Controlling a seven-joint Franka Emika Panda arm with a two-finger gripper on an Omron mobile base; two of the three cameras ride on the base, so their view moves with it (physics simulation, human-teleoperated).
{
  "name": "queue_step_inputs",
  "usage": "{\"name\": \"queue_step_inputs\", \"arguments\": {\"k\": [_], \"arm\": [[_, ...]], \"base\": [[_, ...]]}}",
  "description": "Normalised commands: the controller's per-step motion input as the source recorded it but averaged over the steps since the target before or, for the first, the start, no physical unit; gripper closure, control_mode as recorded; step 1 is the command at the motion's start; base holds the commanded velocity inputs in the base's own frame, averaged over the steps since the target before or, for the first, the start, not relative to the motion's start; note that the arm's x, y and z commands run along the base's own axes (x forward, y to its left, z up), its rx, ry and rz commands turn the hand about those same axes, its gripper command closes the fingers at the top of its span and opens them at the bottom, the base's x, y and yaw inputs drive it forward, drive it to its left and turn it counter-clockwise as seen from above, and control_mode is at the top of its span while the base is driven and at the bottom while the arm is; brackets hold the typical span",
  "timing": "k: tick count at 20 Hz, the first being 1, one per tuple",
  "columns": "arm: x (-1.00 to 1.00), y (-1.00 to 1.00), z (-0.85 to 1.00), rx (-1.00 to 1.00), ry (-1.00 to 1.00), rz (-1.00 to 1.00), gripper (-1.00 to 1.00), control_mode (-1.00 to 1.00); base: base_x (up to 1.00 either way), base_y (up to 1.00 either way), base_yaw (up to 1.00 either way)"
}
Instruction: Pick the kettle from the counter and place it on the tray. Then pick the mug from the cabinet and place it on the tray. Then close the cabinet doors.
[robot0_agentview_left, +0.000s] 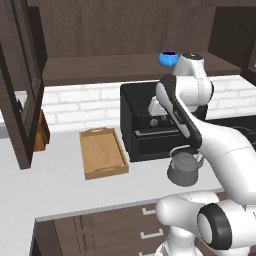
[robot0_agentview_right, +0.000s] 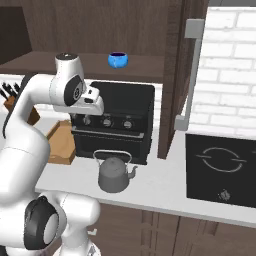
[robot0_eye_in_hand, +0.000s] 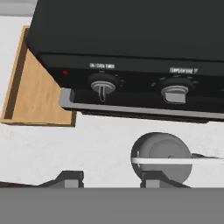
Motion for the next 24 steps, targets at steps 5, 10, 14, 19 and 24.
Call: {"name": "queue_step_inputs", "arguments": {"k": [5, 10, 14, 19, 24], "arm": [[-0.13, 0.0, -0.14, 0.0, 0.0, -0.3, -1.0, -1.0], [-0.25, -0.05, -0.61, 0.0, 0.02, -0.87, -1.0, -1.0], [0.1, -0.44, -0.43, 0.0, 0.05, -0.57, -1.0, -1.0], [0.04, -0.3, -0.26, 0.1, 0.05, -0.09, -1.0, -1.0], [0.24, -0.04, -0.71, 0.02, 0.01, -0.15, -1.0, -1.0]], "base": [[0.0, 0.0, 0.0], [0.0, 0.0, 0.0], [0.0, 0.0, 0.0], [0.0, 0.0, 0.0], [0.0, 0.0, 0.0]]}}
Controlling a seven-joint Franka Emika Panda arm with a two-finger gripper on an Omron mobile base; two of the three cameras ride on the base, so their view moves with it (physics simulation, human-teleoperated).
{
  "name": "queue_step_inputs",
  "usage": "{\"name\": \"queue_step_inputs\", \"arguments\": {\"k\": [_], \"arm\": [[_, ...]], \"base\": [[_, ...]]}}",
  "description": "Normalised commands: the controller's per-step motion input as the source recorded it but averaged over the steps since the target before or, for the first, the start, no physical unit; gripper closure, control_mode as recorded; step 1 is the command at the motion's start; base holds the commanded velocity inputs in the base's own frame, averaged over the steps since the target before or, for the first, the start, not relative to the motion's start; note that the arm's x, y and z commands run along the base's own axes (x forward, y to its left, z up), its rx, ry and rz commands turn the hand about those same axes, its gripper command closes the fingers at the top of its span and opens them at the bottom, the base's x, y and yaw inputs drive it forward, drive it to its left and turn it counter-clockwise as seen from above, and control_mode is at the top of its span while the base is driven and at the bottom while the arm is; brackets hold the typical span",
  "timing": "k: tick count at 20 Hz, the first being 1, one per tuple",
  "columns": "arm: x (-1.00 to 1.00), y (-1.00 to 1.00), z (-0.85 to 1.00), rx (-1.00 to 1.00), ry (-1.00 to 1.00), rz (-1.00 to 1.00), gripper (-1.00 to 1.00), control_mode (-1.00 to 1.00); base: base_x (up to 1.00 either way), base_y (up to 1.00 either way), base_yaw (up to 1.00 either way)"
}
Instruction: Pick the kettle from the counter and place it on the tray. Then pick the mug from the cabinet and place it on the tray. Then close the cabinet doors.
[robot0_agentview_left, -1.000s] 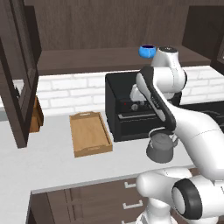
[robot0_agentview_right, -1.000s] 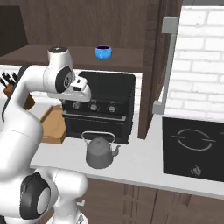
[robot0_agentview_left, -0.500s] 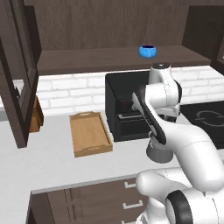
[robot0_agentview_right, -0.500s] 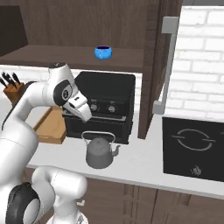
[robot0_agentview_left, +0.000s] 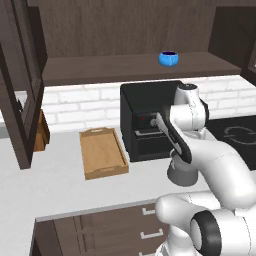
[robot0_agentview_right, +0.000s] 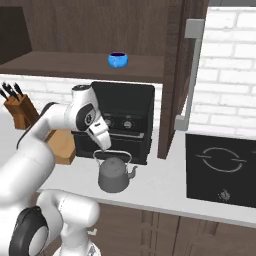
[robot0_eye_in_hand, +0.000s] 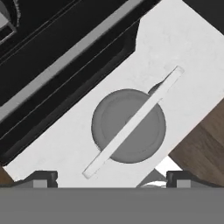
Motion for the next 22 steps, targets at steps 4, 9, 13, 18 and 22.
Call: {"name": "queue_step_inputs", "arguments": {"k": [4, 9, 13, 18, 22], "arm": [[0.17, 0.0, -0.67, 0.0, 0.0, -0.15, -1.0, -1.0], [0.04, 0.0, -0.38, 0.01, 0.0, -0.12, -1.0, -1.0], [0.0, -0.09, -0.11, 0.08, 0.0, -0.09, -1.0, -1.0], [0.0, -0.06, -0.04, 0.05, 0.0, -0.06, -1.0, -1.0], [0.0, -0.03, -0.01, 0.0, 0.0, -0.01, 1.0, -1.0]], "base": [[0.0, 0.0, 0.0], [0.0, 0.0, 0.0], [0.0, 0.0, 0.0], [0.0, 0.0, 0.0], [0.0, 0.0, 0.0]]}}
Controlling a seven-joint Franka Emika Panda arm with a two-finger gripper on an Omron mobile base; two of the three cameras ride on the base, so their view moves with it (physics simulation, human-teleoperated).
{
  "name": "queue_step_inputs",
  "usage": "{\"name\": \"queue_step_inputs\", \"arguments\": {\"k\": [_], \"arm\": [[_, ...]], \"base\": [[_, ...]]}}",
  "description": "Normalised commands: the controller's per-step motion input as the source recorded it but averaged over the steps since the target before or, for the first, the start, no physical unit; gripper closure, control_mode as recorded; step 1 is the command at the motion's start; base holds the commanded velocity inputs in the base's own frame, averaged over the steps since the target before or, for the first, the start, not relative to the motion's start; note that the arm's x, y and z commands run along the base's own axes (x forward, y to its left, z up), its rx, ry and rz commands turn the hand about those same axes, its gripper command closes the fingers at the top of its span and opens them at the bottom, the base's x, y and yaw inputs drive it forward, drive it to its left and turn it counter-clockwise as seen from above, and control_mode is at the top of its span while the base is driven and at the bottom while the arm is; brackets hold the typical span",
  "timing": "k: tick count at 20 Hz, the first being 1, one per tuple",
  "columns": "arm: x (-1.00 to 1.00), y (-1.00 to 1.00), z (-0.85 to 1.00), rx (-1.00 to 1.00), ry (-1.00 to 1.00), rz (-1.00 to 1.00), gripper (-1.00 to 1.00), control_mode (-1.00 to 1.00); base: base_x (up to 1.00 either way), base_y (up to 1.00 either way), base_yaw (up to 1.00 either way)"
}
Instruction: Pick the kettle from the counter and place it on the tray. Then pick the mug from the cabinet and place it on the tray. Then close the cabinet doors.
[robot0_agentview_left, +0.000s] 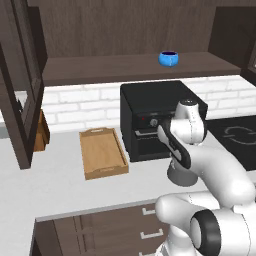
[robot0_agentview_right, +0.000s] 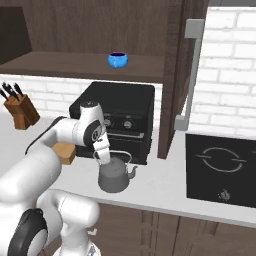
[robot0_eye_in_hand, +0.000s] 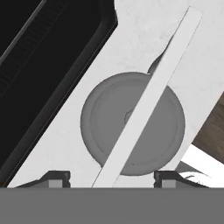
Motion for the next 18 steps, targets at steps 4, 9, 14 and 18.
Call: {"name": "queue_step_inputs", "arguments": {"k": [4, 9, 14, 18], "arm": [[0.0, 0.0, 0.0, 0.0, 0.0, 0.0, 1.0, -1.0], [-0.12, 0.0, 0.03, 0.01, -0.03, 0.0, 1.0, -1.0], [-0.53, 0.46, 0.34, 0.0, -0.09, 0.03, 1.0, -1.0], [-0.62, 0.94, 0.37, -0.03, -0.04, 0.1, 1.0, -1.0]], "base": [[0.0, 0.0, 0.0], [0.0, 0.0, 0.0], [0.0, 0.0, 0.0], [0.0, 0.0, 0.0]]}}
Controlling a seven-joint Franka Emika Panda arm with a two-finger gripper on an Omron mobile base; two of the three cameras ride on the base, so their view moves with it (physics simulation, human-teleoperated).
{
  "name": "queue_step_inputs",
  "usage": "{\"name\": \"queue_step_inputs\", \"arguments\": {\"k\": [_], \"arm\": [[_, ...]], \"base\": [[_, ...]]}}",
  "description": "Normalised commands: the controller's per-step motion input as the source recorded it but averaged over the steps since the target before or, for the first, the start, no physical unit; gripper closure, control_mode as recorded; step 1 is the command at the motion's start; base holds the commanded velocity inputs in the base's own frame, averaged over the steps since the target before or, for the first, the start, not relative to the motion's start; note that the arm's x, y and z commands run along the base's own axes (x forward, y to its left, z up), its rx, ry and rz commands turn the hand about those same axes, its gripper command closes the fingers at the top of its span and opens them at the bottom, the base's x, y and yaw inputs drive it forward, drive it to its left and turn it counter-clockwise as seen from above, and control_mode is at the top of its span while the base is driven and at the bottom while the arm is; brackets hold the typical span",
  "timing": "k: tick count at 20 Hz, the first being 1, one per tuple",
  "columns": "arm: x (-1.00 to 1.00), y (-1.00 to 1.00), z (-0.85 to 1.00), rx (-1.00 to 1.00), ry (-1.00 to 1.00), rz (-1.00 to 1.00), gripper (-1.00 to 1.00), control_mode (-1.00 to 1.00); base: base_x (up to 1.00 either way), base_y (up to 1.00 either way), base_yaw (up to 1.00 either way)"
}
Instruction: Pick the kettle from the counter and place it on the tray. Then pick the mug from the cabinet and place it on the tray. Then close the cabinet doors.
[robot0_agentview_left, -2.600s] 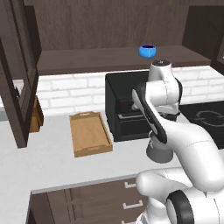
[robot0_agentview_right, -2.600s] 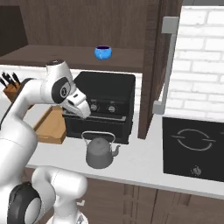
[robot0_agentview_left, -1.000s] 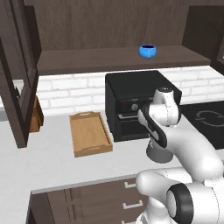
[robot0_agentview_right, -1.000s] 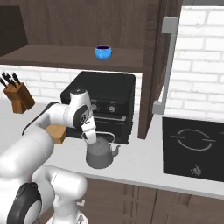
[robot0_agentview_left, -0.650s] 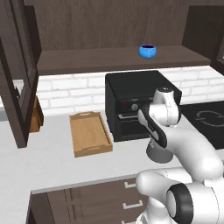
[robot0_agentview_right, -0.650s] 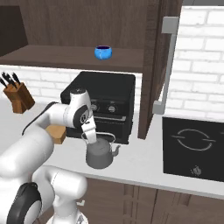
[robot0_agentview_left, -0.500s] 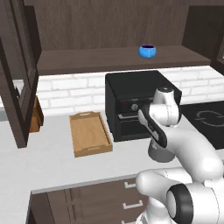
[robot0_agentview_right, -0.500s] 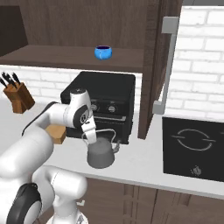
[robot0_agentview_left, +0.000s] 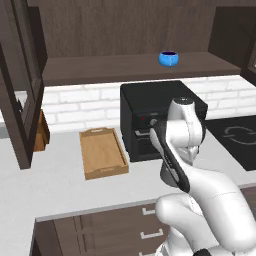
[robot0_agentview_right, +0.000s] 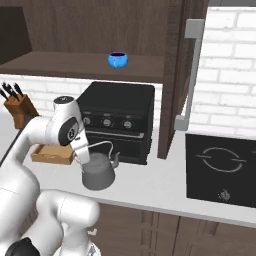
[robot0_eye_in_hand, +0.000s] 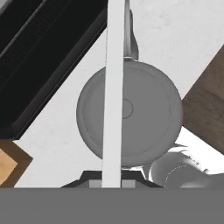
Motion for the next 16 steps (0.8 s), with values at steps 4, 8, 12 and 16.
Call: {"name": "queue_step_inputs", "arguments": {"k": [4, 8, 12, 16], "arm": [[-0.6, 1.0, 0.24, -0.05, -0.02, 0.09, 1.0, -1.0], [-0.16, 1.0, 0.16, -0.01, 0.0, 0.09, 1.0, -1.0], [0.0, 1.0, 0.22, 0.0, -0.01, 0.13, 1.0, -1.0], [0.03, 1.0, 0.21, -0.01, -0.03, 0.08, 1.0, -1.0]], "base": [[0.0, 0.0, 0.0], [0.0, 0.0, 0.0], [0.0, 0.0, 0.0], [0.0, 0.0, 0.0]]}}
